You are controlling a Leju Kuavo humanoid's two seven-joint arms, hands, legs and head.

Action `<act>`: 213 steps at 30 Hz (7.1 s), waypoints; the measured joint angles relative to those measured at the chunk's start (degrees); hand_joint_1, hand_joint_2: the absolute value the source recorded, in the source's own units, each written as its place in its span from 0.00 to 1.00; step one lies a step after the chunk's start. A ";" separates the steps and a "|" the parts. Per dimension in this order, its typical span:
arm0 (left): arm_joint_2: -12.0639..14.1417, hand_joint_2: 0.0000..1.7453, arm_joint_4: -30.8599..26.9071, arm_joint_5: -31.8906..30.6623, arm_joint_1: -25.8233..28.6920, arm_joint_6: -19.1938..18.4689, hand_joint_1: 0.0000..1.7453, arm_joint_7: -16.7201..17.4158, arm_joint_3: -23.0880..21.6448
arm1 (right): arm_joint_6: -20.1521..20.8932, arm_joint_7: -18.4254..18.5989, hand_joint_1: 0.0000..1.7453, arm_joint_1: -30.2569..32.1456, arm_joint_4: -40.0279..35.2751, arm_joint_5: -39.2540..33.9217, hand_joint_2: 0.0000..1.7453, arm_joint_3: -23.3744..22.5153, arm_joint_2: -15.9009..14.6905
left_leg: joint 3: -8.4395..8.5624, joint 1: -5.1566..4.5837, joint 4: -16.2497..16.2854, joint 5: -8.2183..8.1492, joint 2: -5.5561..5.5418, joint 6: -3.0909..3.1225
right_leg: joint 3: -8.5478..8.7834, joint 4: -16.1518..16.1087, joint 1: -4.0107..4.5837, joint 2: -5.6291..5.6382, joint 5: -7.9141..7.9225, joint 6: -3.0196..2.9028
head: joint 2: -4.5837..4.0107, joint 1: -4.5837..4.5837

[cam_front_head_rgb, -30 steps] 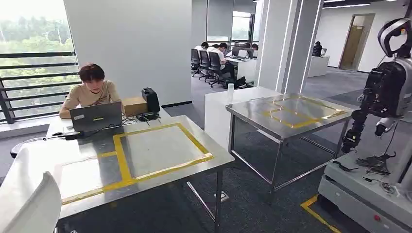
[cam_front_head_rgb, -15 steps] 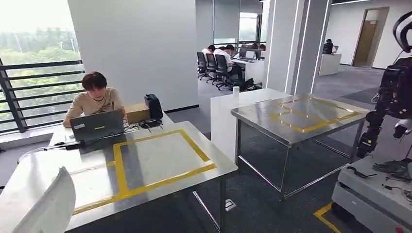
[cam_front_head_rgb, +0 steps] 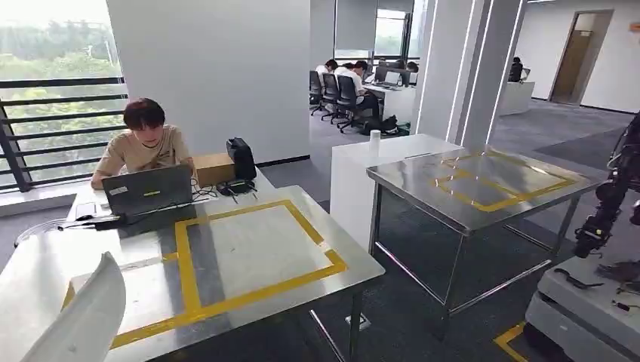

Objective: Take the parts from the cabinet and place them on the table.

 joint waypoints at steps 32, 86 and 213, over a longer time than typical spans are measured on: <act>2.38 1.00 3.15 -0.20 -2.76 -4.55 1.00 4.11 -1.22 | -2.23 0.15 0.00 -0.07 0.00 0.68 0.00 -0.09 0.24 | -3.15 -0.17 1.74 1.01 -2.26 -0.18 | -3.48 3.39 0.31 -0.79 1.06 -0.69 | 0.13 0.46; 19.32 1.00 20.33 10.49 -19.85 -3.65 1.00 7.02 -8.39 | -2.47 1.88 0.00 -1.01 0.00 3.06 0.00 1.62 -0.04 | -0.04 -0.06 -1.25 1.00 -4.64 -0.61 | 3.32 -15.02 0.95 2.55 10.35 -1.74 | 0.15 0.31; 21.70 0.00 22.05 1.97 -11.99 -5.35 0.00 14.40 -19.98 | -2.91 1.53 0.00 -1.02 -0.07 8.33 0.00 5.55 -0.92 | -3.29 0.16 0.42 2.23 0.16 -1.76 | 6.32 -15.82 1.12 -0.02 7.74 -2.08 | 0.48 -0.92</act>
